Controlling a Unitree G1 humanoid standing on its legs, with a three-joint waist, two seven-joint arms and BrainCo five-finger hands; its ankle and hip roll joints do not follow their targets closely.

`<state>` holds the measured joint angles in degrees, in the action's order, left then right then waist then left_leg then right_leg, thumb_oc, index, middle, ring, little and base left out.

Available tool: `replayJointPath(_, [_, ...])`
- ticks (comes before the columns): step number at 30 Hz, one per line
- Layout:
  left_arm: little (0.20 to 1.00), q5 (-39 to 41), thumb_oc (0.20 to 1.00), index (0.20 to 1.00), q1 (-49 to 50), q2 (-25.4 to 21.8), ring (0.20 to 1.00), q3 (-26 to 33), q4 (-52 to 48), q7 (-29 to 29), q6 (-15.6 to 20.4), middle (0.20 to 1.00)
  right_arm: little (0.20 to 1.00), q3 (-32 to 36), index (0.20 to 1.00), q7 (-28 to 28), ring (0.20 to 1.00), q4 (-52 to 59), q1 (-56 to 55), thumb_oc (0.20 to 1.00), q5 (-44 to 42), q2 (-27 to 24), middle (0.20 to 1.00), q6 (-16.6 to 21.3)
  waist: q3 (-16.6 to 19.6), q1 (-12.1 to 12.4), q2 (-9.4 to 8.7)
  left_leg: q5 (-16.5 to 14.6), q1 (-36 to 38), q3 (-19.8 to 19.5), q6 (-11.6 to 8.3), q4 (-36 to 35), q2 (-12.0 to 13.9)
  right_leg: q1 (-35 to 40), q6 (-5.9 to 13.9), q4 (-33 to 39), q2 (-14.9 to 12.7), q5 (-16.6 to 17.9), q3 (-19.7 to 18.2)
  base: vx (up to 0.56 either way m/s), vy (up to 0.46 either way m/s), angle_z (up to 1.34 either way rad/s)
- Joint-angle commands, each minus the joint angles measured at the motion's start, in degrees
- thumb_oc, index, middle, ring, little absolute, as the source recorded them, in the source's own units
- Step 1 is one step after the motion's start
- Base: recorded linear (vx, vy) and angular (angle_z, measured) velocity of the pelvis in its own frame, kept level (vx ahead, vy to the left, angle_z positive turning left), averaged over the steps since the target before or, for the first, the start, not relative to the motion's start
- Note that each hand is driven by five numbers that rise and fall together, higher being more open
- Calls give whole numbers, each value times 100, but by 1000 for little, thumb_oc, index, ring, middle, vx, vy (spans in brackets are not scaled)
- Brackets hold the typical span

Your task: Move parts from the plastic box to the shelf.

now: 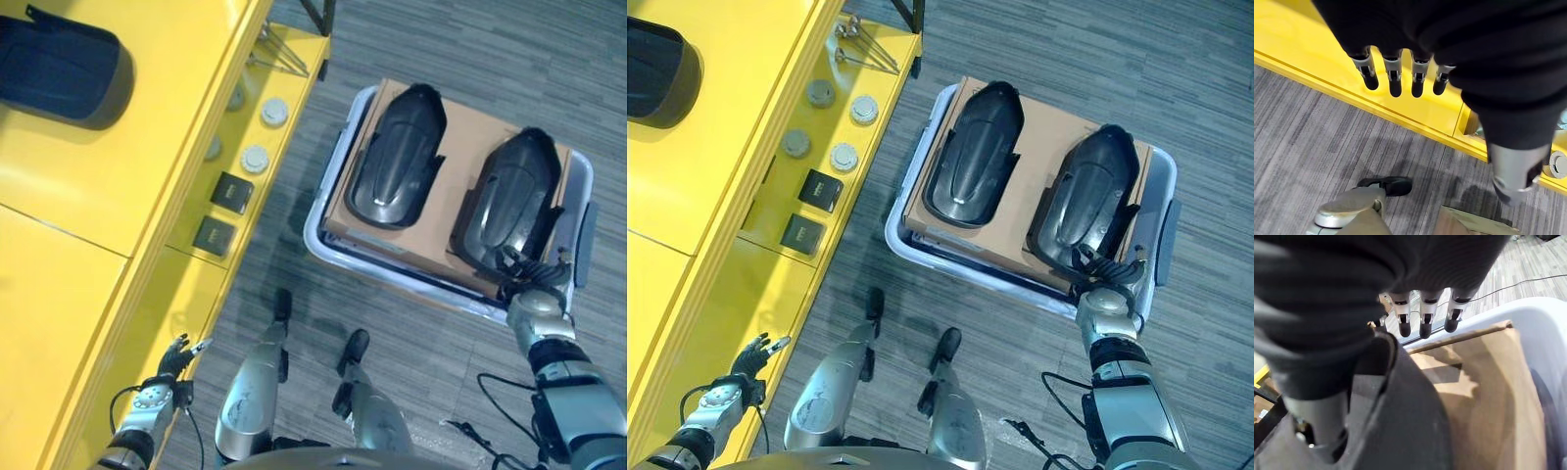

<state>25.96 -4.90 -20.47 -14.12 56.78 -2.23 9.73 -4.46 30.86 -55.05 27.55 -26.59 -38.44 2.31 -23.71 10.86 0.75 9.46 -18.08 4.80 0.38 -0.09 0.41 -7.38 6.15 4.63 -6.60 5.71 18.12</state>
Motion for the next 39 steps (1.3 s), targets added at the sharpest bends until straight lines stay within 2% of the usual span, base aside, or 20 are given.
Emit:
replayJointPath(1, [1000,118,1000,1000,-45,-83,1000,-209,116,-6,26,1000,1000,-272,1000,-46,1000,-121,-8,1000,154,-273,1000,188,196,96,14,-1077,-271,-216,-206,764,74,-706,258,-466,-180,-195,76,0,0,0])
replayJointPath(5, [1000,123,1000,1000,-92,-114,1000,-245,98,-15,4,1000,1000,-329,1000,-65,1000,-249,33,1000,166,-258,1000,248,152,122,-1,-1078,-330,-237,-199,804,65,-746,268,-476,-181,-170,78,5,-4,2])
replayJointPath(12, [1000,157,1000,1000,-146,-196,1000,-239,90,32,4,1000,1000,-447,1000,-159,1000,-336,125,1000,262,-297,1000,16,114,150,-52,-1090,-433,-272,-181,871,51,-841,281,-521,-168,-154,60,2,-1,1])
replayJointPath(16, [1000,131,1000,1000,-177,-225,1000,-293,113,63,45,1000,1000,-472,1000,-258,1000,-618,119,1000,177,-206,1000,64,96,195,-58,-1108,-479,-322,-164,931,34,-868,285,-570,-168,-157,66,3,-4,1])
replayJointPath(17, [1000,135,1000,1000,-193,-226,1000,-307,122,72,53,1000,959,-468,959,-287,959,-662,114,959,227,-185,959,56,86,197,-59,-1110,-495,-330,-162,951,28,-877,285,-584,-168,-157,66,14,-16,10])
replayJointPath(18, [1000,128,1000,1000,-209,-224,1000,-322,127,75,54,1000,307,-495,307,-295,307,-726,113,307,245,-172,307,52,83,204,-58,-1110,-494,-335,-160,952,27,-870,284,-577,-166,-152,69,12,-11,13])
replayJointPath(19, [1000,122,1000,1000,-210,-220,1000,-334,129,71,69,1000,200,-509,200,-311,200,-771,111,200,257,-172,200,44,74,208,-54,-1111,-490,-338,-159,954,26,-865,283,-575,-166,-150,68,10,-8,15])
replayJointPath(34, [1000,148,1000,1000,-306,-309,1000,-434,-155,216,106,1000,200,-539,200,-380,200,-1003,60,200,141,-26,200,71,68,226,-97,-1175,-519,-357,-120,1103,17,-873,279,-641,-163,-137,2,0,0,1])
replayJointPath(39, [1000,90,1000,1000,-243,-301,1000,-479,-278,332,140,1000,200,-557,200,-274,200,-1015,-57,200,14,86,200,328,157,241,-151,-1209,-372,-331,-113,1067,39,-727,264,-596,-132,-151,-19,0,0,0])
